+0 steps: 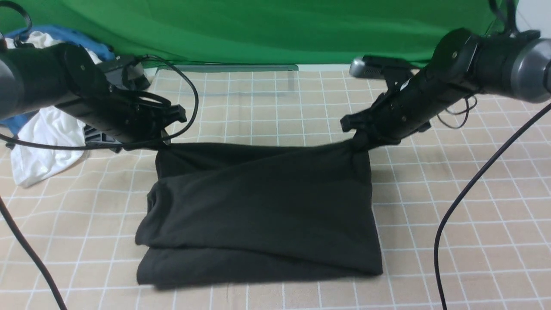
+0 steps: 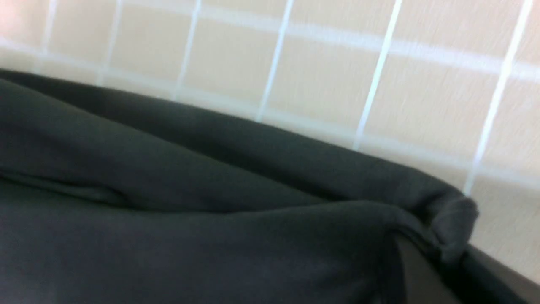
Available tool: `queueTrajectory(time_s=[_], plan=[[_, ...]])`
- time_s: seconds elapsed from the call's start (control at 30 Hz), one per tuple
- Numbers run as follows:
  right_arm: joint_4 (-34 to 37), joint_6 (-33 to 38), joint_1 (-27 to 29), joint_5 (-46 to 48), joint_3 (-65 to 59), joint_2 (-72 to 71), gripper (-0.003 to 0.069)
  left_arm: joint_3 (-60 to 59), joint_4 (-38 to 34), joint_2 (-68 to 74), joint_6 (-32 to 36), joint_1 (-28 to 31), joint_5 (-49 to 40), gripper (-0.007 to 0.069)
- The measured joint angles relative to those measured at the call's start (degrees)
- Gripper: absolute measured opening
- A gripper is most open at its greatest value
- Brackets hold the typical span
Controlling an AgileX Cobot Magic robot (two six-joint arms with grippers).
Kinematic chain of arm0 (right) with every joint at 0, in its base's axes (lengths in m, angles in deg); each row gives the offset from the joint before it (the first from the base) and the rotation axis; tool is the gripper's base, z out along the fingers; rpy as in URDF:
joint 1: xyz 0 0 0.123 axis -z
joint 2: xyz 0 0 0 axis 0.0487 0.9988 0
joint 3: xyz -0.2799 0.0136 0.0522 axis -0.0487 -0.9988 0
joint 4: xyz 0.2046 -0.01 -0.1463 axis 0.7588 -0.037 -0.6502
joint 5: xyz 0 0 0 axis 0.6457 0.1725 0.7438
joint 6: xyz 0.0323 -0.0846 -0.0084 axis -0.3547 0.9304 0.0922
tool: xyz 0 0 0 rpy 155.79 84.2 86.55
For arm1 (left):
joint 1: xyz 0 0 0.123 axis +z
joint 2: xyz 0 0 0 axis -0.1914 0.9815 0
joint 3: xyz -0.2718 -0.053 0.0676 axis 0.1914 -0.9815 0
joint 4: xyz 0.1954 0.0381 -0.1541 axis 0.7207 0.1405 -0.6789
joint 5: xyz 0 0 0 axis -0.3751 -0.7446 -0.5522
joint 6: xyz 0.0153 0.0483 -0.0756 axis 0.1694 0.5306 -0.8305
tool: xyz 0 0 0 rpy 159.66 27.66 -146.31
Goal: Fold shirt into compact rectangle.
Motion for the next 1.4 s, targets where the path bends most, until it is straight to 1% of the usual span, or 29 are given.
queueTrajectory(time_s=[0.07, 0.17, 0.27, 0.33, 0.37, 0.4, 0.43, 0.5, 0.57, 0.6, 0.63, 0.7, 0.77, 0.83, 0.87, 0.9, 0.93, 1.0, 1.1, 1.13, 1.3, 1.37, 1.4], plan=[[0.0, 0.3, 0.0, -0.2, 0.5, -0.1, 0.0095, 0.1, 0.0, 0.0, 0.7, 0.0, 0.3, 0.0037], [-0.1, 0.7, 0.0, -0.4, 0.5, -0.1, 0.0139, 0.1, 0.0, 0.0, 1.1, 0.0, 0.7, 0.0038], [-1.1, 1.1, 0.0, -1.7, 0.5, -0.2, 0.0302, 0.1, 0.3, 0.0, 2.1, 0.0, 0.8, 0.0071], [-2.0, 1.8, 0.0, -1.2, 0.7, -0.3, 0.0372, 0.1, 1.4, -0.3, 2.2, 0.0, 0.8, 0.0129], [-2.8, 2.7, 0.0, 0.0, 1.0, -0.4, 0.0394, 0.1, 2.7, -0.7, 2.2, 0.0, 0.8, 0.0158], [-4.2, 3.7, 0.0, 1.5, 1.6, -0.7, 0.0400, 0.1, 4.3, -1.3, 2.2, 0.0, 0.6, 0.0197], [-6.0, 4.3, 0.0, 2.9, 2.3, -1.1, 0.0394, 0.2, 6.0, -2.0, 2.2, 0.2, 0.0, 0.0238], [-10.1, 4.5, 0.0, 7.1, 4.3, -2.5, 0.0339, 1.2, 8.9, -3.8, 2.2, 0.4, -2.7, 0.0309], [-13.1, 4.4, 0.0, 10.5, 6.1, -4.5, 0.0242, 2.2, 10.8, -6.0, 2.2, 0.4, -5.5, 0.0349], [-15.0, 4.0, 0.0, 13.6, 7.7, -6.6, 0.0154, 2.8, 11.3, -7.7, 2.2, 0.4, -7.3, 0.0360], [-15.7, 3.9, 0.0, 14.7, 8.2, -8.0, 0.0108, 3.0, 11.5, -9.0, 2.2, 0.4, -8.5, 0.0360], [-16.6, 3.4, 0.1, 17.1, 9.1, -11.5, 0.0057, 3.1, 11.7, -12.1, 2.2, 0.4, -10.7, 0.0334], [-17.0, 2.6, 0.2, 18.0, 9.2, -15.5, 0.0041, 3.2, 11.8, -14.8, 2.2, 0.4, -13.1, 0.0283], [-17.1, 1.8, 0.3, 18.8, 9.2, -22.7, 0.0038, 3.3, 11.9, -20.3, 2.2, 0.4, -16.4, 0.0138], [-17.2, 1.3, 0.3, 18.8, 9.1, -24.9, 0.0038, 3.3, 11.9, -21.7, 2.2, 0.4, -17.1, 0.0116], [-17.2, 0.8, 0.3, 18.6, 8.9, -27.9, 0.0038, 3.1, 11.6, -24.7, 2.2, 0.4, -18.0, 0.0066], [-17.2, 0.6, 0.3, 18.2, 8.5, -30.3, 0.0038, 2.5, 11.2, -27.0, 2.2, 0.4, -18.3, 0.0046], [-17.2, 0.2, 0.3, 16.4, 6.6, -36.3, 0.0038, 0.9, 9.6, -32.5, 2.4, 0.4, -18.4, 0.0020], [-17.2, -0.4, 0.4, 11.2, 0.6, -46.4, 0.0038, -4.9, 6.2, -42.6, 3.8, 0.4, -18.1, 0.0017], [-17.2, -0.4, 0.4, 9.9, -1.0, -47.8, 0.0038, -6.3, 5.6, -44.8, 3.7, 0.4, -18.0, 0.0017], [-17.3, -0.5, 0.4, -8.1, -20.0, -67.8, 0.0038, -19.5, 3.5, -63.9, 3.9, 0.4, -16.1, 0.0019], [-17.3, -0.5, 0.4, -16.9, -27.6, -74.7, 0.0038, -25.0, 3.3, -71.5, 3.9, 0.4, -14.1, 0.0019], [-17.3, -0.5, 0.4, -19.5, -31.0, -77.8, 0.0038, -26.6, 3.2, -74.4, 3.9, 0.4, -13.0, 0.0019]])
